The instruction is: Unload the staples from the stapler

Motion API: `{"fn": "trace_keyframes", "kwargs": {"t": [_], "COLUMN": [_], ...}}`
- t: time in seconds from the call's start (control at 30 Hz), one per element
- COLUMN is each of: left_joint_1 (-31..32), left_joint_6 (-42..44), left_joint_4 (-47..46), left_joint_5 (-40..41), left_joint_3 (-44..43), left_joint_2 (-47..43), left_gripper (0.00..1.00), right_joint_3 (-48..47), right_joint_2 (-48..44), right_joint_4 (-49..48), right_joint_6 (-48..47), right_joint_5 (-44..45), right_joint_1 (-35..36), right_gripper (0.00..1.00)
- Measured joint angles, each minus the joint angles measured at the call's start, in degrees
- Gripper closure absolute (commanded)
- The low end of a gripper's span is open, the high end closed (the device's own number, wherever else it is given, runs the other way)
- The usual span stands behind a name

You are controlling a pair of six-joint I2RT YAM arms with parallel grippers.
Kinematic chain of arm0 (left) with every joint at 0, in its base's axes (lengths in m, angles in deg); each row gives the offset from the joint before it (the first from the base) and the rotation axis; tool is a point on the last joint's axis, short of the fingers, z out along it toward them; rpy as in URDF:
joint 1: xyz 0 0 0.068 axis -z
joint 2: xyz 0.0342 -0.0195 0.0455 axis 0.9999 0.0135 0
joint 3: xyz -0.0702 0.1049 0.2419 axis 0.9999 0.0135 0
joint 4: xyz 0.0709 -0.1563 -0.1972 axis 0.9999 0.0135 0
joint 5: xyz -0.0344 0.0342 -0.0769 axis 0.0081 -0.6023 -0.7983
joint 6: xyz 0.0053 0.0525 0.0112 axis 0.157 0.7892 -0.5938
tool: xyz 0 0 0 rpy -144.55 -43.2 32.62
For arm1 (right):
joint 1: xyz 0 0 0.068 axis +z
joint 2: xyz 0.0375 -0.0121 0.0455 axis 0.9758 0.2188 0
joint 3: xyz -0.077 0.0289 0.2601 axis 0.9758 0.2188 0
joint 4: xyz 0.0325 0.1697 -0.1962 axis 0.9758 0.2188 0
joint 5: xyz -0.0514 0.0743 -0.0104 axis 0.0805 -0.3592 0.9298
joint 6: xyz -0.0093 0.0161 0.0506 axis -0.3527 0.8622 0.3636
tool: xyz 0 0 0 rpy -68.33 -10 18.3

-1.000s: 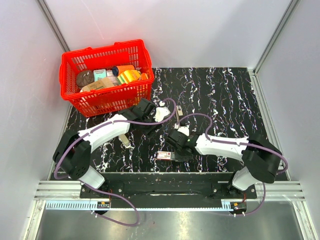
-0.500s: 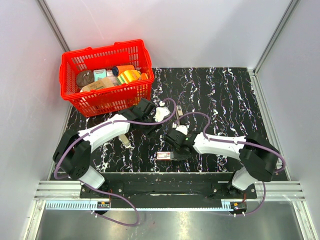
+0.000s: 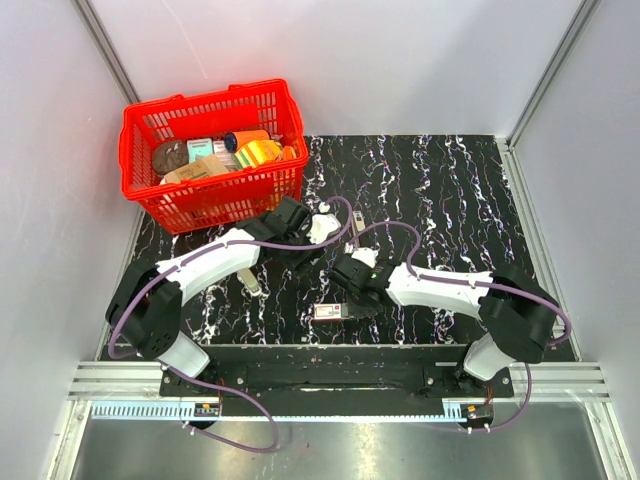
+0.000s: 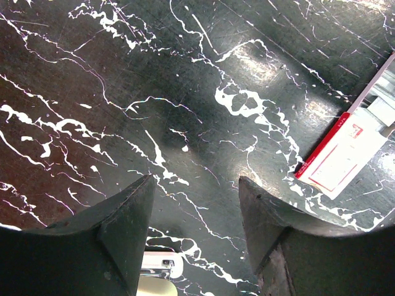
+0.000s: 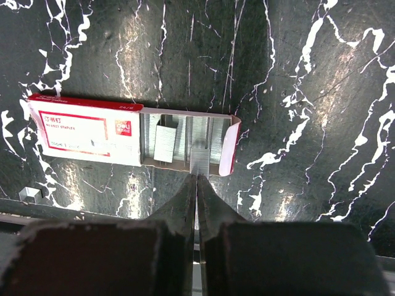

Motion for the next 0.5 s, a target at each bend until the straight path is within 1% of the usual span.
{"fn": "trace_keyframes", "kwargs": {"t": [0.07, 0.1, 0.2, 0.33, 0.37, 0.5], "left_joint_1": [0.0, 0.0, 0.0, 0.0, 0.0, 0.0], "left_joint_6": [0.0, 0.0, 0.0, 0.0, 0.0, 0.0], "left_joint_4": [0.0, 0.0, 0.0, 0.0, 0.0, 0.0], "left_joint_5": [-0.1, -0.2, -0.3, -0.5, -0.5, -0.9], "left_joint_3": [0.0, 0.0, 0.0, 0.0, 0.0, 0.0], "left_joint_2": [0.0, 0.0, 0.0, 0.0, 0.0, 0.0], "left_gripper": [0.39, 0.39, 0.39, 0.39, 0.39, 0.39], "right_joint_3": [0.0, 0.0, 0.0, 0.0, 0.0, 0.0], "right_joint_2": [0.0, 0.0, 0.0, -1.5, -2.3, -3.7], "right_joint_4": [0.0, 0.0, 0.0, 0.1, 0.0, 0.0], "right_joint_6": [0.0, -0.1, 0.0, -0.1, 0.0, -0.1], "right_joint_5": [0.1, 0.2, 0.3, 0.9, 1.0, 1.4], "right_joint_1": [0.0, 0.0, 0.0, 0.0, 0.0, -0.1], "right_gripper": [0.93, 0.90, 0.72, 0.55, 0.52, 0.50]}}
